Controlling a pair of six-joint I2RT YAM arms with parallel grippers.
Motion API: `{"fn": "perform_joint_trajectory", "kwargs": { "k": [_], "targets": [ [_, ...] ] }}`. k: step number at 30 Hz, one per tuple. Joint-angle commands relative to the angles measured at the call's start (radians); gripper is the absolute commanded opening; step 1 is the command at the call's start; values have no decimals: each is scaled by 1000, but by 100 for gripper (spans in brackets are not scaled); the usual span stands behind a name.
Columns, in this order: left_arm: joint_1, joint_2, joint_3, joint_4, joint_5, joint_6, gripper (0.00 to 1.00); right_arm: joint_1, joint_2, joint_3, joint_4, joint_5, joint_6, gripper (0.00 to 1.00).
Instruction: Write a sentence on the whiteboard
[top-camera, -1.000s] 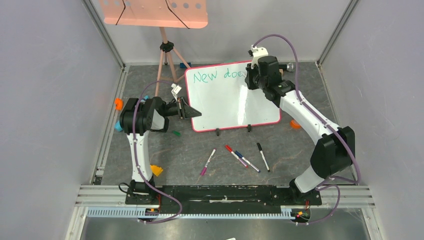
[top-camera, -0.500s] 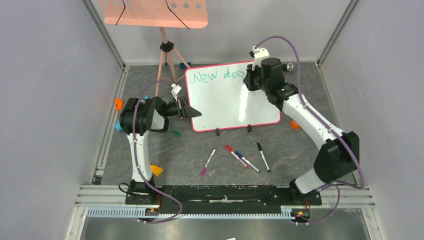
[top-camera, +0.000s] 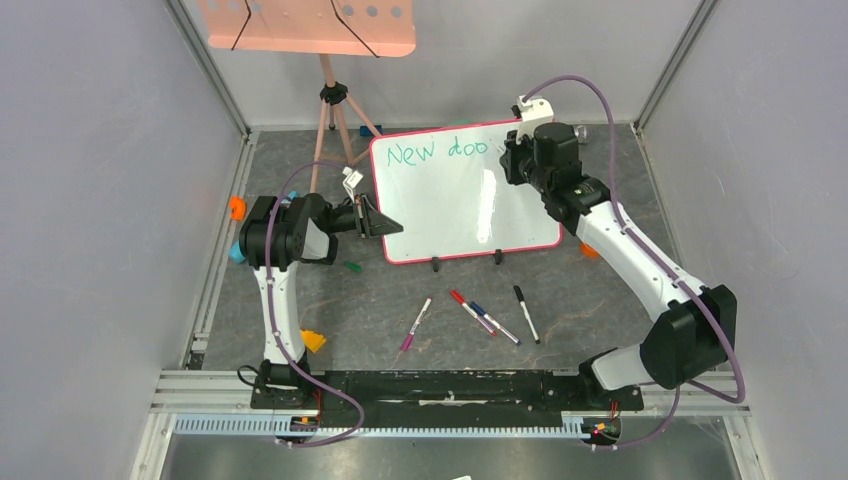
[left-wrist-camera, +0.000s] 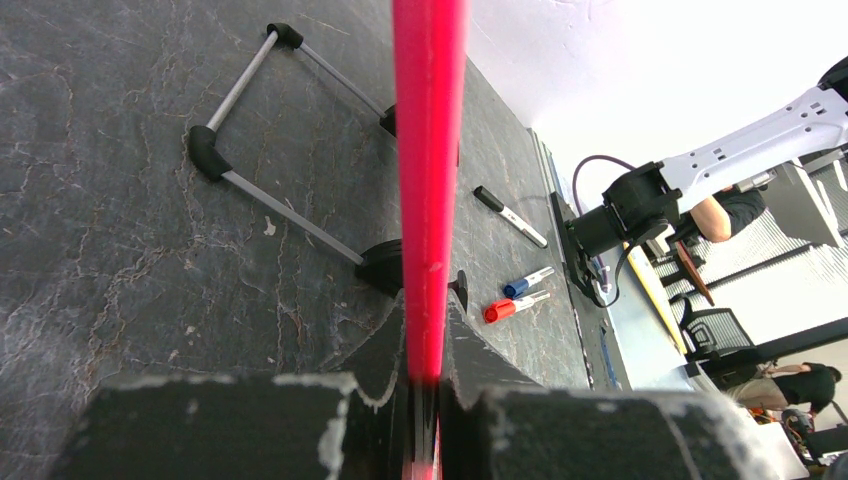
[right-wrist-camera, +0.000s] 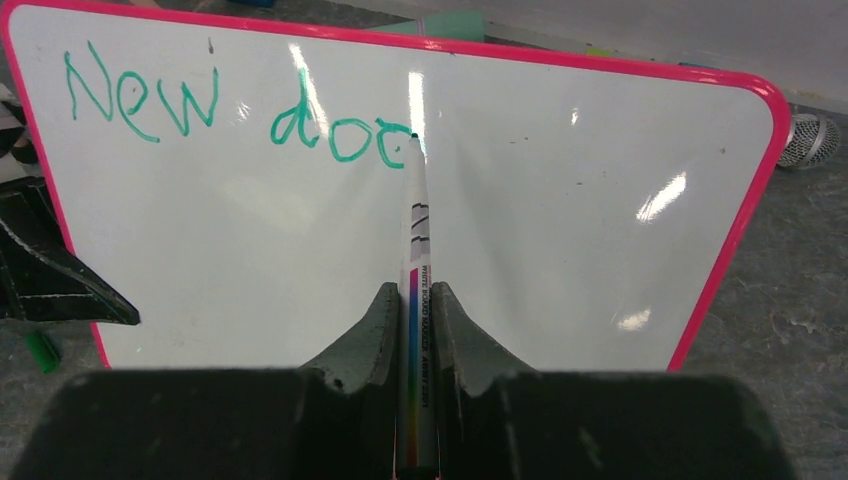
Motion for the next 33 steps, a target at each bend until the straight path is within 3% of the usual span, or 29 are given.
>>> {"fn": "perform_joint_trajectory", "kwargs": {
  "k": [1, 33],
  "targets": [
    [21, 51, 8, 31, -105, 50, 2, -5, 36, 55, -38, 42, -29, 0],
    [21, 52, 8, 31, -100, 46, 2, -4, 130, 133, -57, 60, -15, 0]
  ]
}}
